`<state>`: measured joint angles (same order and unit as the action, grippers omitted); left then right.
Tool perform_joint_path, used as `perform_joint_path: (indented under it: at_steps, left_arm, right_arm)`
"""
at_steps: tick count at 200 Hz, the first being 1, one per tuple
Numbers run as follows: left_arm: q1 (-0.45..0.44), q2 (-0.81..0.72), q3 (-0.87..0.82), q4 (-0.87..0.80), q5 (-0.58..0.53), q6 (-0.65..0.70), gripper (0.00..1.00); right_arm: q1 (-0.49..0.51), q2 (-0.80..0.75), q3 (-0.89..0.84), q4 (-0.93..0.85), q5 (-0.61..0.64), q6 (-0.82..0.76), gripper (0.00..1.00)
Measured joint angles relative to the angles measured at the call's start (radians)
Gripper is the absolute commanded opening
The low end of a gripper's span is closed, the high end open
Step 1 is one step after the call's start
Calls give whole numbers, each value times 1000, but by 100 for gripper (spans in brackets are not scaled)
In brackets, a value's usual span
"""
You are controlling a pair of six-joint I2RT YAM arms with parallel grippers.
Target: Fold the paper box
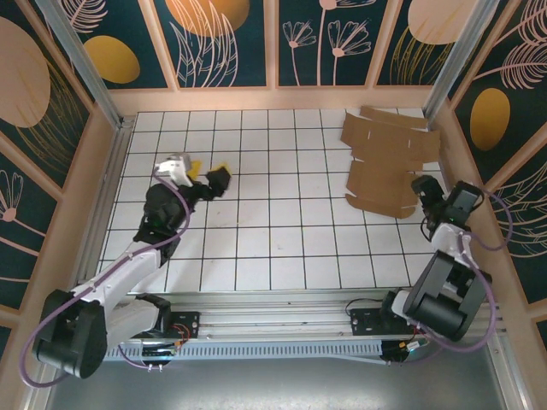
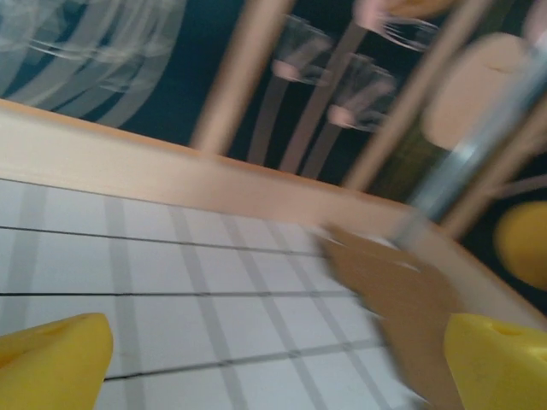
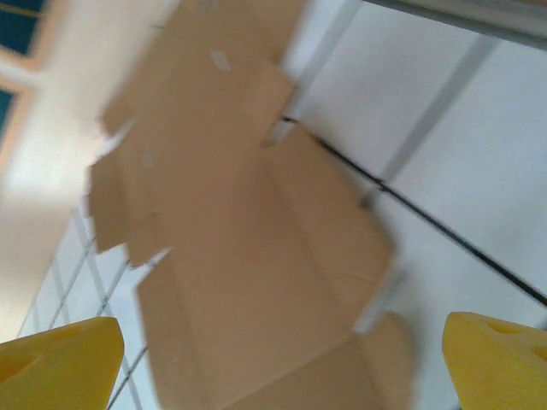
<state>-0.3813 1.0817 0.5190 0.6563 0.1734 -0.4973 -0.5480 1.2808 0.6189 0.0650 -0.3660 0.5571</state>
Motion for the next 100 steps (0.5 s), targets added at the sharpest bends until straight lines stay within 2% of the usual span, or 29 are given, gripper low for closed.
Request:
perform_joint_path:
  at_steps: [20,44,72,100]
  left_arm:
    - [-97,10,47,-42,87,-21,99]
    - [-178,40,97,-96,189,-23,99]
    - [-208,47,109,-156,250,-5,99]
    - [-208,40,109,-213,257,17,99]
  right_arm:
    - [-75,110,48,-45,-55,-21,96]
    - [-93,283,150,-40,-139,-56,94]
    - [-56,447,245,-31,-209,-89,93]
    - [-16,537,341,-38,-218,-123,86]
